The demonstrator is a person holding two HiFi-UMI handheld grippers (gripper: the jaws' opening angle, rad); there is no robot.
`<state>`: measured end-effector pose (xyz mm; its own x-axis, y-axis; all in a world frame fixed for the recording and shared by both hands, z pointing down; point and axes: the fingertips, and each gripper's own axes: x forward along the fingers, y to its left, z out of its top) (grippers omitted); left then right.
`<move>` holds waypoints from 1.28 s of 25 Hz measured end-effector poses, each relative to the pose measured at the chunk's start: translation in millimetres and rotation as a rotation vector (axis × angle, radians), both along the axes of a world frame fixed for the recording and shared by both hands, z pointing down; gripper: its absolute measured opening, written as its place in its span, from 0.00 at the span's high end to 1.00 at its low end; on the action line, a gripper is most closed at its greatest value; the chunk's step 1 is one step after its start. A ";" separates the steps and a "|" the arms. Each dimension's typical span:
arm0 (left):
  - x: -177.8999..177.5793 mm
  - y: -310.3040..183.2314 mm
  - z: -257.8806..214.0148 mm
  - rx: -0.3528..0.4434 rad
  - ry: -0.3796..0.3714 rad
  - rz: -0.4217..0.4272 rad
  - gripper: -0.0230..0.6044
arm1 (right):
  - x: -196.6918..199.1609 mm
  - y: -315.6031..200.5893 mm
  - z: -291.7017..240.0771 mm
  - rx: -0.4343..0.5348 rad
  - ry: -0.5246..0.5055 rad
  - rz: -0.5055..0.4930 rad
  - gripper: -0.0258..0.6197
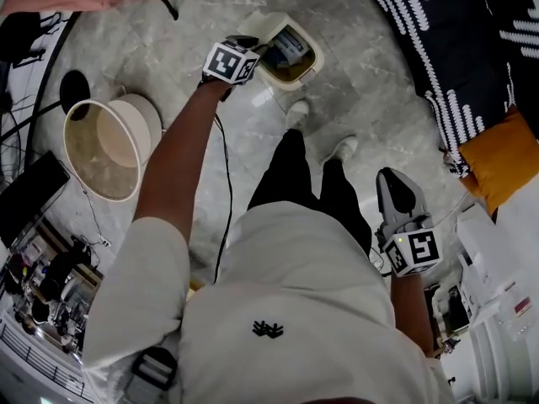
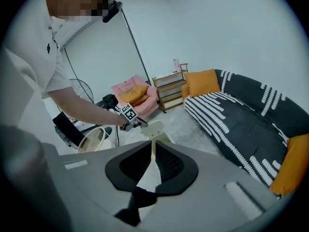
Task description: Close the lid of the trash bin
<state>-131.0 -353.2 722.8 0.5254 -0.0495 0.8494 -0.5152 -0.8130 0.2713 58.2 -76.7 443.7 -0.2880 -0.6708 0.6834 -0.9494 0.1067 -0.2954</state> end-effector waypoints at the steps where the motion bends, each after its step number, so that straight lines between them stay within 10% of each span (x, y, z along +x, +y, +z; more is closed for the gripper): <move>1: 4.0 4.8 2.1 -0.005 0.002 0.011 0.73 | 1.1 1.2 1.9 -0.002 -0.002 0.004 0.92; 32: 67.2 116.5 111.8 -0.176 -0.063 0.151 0.73 | 8.3 29.9 46.5 -0.119 -0.052 0.016 0.92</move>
<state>-63.8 -236.7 834.6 0.4611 0.1775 0.8694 -0.4117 -0.8251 0.3868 66.5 -46.8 490.2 -0.3154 -0.5908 0.7426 -0.9337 0.0533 -0.3541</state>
